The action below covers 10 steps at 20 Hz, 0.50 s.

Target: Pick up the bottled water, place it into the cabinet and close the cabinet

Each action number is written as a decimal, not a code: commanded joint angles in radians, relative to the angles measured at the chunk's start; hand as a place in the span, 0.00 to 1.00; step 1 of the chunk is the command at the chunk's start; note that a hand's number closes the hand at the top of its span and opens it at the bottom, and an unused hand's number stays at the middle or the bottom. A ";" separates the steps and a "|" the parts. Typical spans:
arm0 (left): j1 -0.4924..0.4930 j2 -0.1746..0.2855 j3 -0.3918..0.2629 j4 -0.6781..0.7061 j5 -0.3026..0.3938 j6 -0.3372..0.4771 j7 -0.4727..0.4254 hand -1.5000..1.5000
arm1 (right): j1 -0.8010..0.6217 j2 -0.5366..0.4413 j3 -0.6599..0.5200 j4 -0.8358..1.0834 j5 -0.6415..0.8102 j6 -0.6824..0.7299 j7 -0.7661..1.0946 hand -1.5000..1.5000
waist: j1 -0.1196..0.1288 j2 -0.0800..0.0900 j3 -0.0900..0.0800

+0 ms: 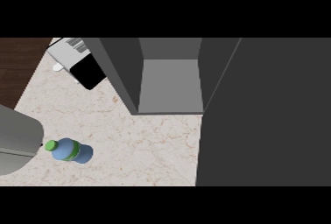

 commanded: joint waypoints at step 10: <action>-0.082 -0.033 -0.009 0.382 -0.238 -0.163 -0.133 0.00 | 0.231 -0.059 0.089 -0.143 0.051 0.023 -0.097 0.00 | -0.018 0.003 -0.001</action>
